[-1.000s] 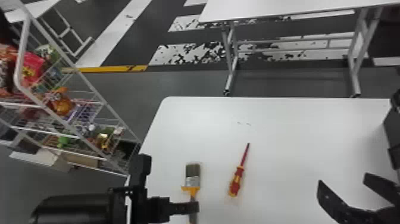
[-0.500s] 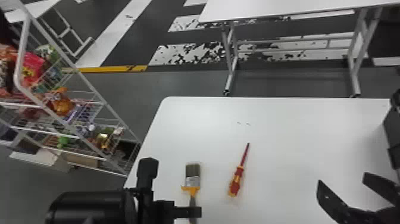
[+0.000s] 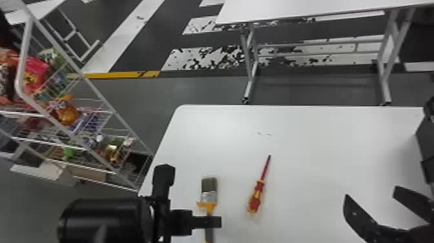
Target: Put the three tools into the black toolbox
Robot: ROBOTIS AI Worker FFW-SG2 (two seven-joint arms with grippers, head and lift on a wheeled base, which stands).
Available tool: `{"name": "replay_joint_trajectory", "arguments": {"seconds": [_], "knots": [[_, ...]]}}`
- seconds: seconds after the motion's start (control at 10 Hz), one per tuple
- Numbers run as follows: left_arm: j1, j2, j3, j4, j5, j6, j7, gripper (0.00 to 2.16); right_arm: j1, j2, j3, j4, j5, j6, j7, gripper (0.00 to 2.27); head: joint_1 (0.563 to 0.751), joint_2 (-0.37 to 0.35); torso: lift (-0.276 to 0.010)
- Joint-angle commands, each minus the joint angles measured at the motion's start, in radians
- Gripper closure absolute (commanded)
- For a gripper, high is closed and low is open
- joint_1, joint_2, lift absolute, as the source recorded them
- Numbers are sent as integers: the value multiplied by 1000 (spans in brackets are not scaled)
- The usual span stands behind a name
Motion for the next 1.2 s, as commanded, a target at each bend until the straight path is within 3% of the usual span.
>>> {"name": "replay_joint_trajectory", "arguments": {"seconds": [0.0, 0.7, 1.1], "knots": [[-18, 0, -5, 11, -3, 7, 0, 154, 3, 0, 0, 3, 0, -16, 0, 83, 695, 350, -51], [-7, -3, -29, 54, -15, 7, 35, 147, -14, 0, 2, 40, -8, -49, 3, 83, 695, 350, -51], [-39, -2, -52, 109, -34, 7, 43, 144, -23, 0, -2, 62, -14, -74, 6, 83, 695, 350, -51]]}}
